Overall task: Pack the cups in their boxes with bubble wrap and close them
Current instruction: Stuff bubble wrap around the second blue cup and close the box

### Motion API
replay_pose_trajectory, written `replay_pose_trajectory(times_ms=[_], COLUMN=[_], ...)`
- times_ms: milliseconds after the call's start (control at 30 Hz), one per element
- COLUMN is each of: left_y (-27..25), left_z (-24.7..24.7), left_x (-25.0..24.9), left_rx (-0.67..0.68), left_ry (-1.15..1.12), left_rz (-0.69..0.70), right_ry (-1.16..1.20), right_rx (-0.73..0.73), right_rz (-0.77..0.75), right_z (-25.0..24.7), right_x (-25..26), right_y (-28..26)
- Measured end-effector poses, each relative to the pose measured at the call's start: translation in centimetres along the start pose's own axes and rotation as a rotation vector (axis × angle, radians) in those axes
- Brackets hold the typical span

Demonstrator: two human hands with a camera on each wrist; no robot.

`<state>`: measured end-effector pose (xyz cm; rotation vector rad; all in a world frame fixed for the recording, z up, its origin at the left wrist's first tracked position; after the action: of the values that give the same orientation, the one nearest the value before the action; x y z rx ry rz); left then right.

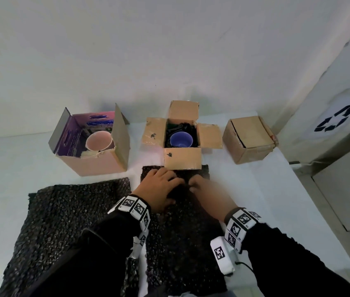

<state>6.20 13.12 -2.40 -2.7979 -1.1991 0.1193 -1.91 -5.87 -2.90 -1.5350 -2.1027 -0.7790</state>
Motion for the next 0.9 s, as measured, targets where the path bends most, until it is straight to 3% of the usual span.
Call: replay_pose_trajectory(times_ms=[133, 200, 267, 333, 433, 600, 733, 800, 900], left_y=[0.7, 0.7, 0.6, 0.3, 0.3, 0.6, 0.9, 1.1, 2.1], left_z=[-1.4, -2.2, -3.0, -3.9, -4.8, -5.2, -5.8, -6.7, -7.4], left_x=[-0.4, -0.2, 0.1, 0.4, 0.8, 1.7, 2.8, 3.1, 3.0], left_rx=[-0.040, -0.082, -0.148, -0.154, -0.154, -0.163, -0.168, -0.117, -0.029], left_ry=[-0.199, -0.331, -0.429, -0.511, -0.453, -0.430, -0.307, -0.146, 0.024], left_rz=[-0.088, -0.144, -0.179, -0.161, -0.103, -0.125, -0.137, -0.150, -0.197], right_ry=[0.210, 0.332, 0.313, 0.280, 0.353, 0.356, 0.060, -0.096, -0.082], right_rx=[-0.122, -0.013, 0.143, 0.195, 0.159, 0.181, 0.391, 0.411, 0.423], right_rz=[0.127, 0.239, 0.305, 0.327, 0.316, 0.238, 0.135, 0.076, 0.060], right_z=[-1.6, -2.1, -2.2, -2.4, -3.2, -5.5, -7.2, -7.9, -9.0], right_x=[0.7, 0.6, 0.4, 0.3, 0.2, 1.5, 1.7, 1.4, 0.5], right_y=[0.4, 0.5, 0.6, 0.9, 2.2, 4.9, 6.3, 7.3, 9.0])
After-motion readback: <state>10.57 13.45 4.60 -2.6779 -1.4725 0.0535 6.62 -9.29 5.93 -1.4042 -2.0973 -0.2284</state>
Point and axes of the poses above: each hand's wrist, its own y-axis towards the middle knuckle, its own z-axis out of the palm, x = y × z, the point moved 1 cm from there along y, towards the middle knuckle, and after that the axes turned 11 degrees about -z, right-handed, at the moved point
